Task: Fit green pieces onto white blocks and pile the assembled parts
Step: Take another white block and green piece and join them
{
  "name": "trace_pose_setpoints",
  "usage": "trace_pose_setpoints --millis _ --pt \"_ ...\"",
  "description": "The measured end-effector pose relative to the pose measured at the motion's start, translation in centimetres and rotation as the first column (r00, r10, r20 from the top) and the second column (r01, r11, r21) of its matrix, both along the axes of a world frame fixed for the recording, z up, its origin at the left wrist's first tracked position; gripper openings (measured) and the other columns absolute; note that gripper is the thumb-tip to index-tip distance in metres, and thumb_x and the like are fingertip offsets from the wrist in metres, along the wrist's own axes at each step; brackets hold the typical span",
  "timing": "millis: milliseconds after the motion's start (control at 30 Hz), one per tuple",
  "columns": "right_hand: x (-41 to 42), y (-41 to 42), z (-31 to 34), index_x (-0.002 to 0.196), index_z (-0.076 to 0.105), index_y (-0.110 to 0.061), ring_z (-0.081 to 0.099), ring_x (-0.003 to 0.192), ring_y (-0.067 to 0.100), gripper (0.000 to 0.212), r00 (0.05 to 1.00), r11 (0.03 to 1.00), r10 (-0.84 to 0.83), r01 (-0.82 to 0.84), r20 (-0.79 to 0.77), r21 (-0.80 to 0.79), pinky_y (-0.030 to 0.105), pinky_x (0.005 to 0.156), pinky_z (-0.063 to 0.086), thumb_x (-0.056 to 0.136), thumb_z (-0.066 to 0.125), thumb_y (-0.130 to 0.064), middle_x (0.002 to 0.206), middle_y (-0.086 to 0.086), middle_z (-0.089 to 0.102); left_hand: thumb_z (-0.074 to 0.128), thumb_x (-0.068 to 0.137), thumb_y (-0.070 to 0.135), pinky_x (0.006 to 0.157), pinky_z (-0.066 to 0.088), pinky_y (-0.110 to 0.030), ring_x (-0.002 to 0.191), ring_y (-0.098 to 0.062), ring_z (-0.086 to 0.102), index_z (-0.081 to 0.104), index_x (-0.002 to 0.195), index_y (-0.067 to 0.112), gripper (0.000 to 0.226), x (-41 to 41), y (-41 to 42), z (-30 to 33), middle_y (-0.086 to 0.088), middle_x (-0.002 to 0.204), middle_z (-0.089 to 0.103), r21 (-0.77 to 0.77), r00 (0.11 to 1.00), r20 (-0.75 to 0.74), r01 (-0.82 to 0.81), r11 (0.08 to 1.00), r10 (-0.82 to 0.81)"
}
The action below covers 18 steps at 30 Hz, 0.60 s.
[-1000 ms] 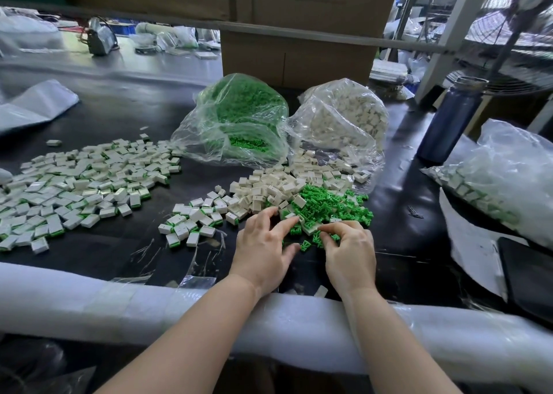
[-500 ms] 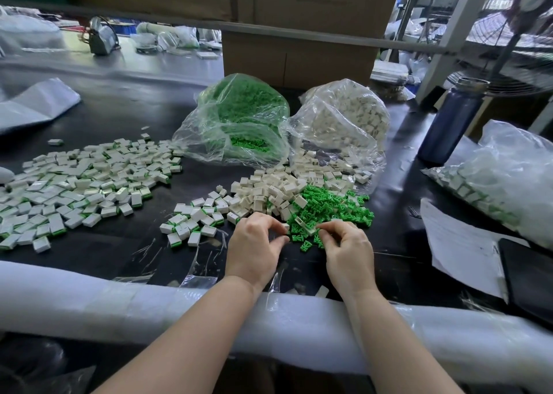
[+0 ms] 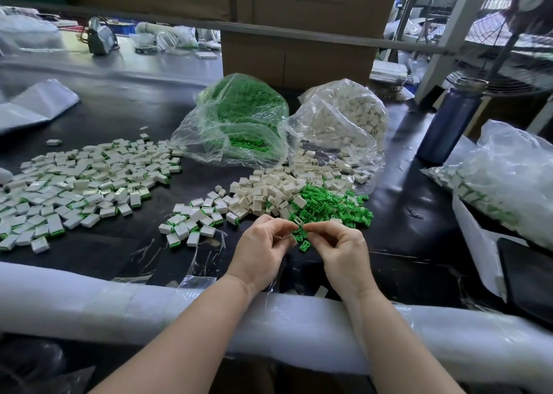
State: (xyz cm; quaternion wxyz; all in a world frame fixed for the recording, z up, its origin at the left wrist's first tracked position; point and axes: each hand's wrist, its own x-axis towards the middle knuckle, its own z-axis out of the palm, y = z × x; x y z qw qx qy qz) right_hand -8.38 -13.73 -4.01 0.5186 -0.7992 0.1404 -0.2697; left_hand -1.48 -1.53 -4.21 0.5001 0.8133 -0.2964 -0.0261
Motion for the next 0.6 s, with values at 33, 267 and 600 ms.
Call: trace_pose_setpoints --millis 33,267,600 --pt "-0.03 -0.03 0.06 0.078 0.069 -0.026 0.063 0.071 0.001 0.026 1.0 0.999 0.005 -0.006 0.008 0.04 0.013 0.068 0.05 0.081 0.068 0.0 0.076 -0.009 0.069 0.067 0.083 0.007 0.082 0.049 -0.016 0.081 -0.009 0.059 0.066 0.1 0.015 0.018 -0.02 -0.02 -0.03 0.003 0.09 0.059 0.002 1.0 -0.013 0.01 1.0 -0.01" --pt "-0.02 -0.19 0.08 0.076 0.069 -0.019 0.066 0.062 0.009 0.025 0.998 0.972 0.059 -0.065 0.034 0.225 0.017 0.06 0.052 0.081 0.066 0.006 0.071 0.0 0.07 0.063 0.086 0.007 0.081 0.05 -0.02 0.082 -0.015 0.061 0.065 0.09 0.023 0.017 0.09 0.2 0.01 -0.004 0.091 0.065 -0.044 0.984 -0.156 0.075 0.996 -0.081" --pt "0.07 0.02 0.12 0.075 0.069 -0.018 0.061 0.067 0.001 0.022 0.995 0.989 0.096 -0.096 0.0 0.109 0.017 0.069 0.05 0.081 0.067 0.002 0.067 -0.01 0.067 0.065 0.084 0.009 0.082 0.05 -0.034 0.077 -0.019 0.058 0.059 0.078 0.028 0.022 0.3 0.19 -0.15 -0.012 0.088 0.064 -0.061 0.971 -0.217 0.086 0.994 -0.097"
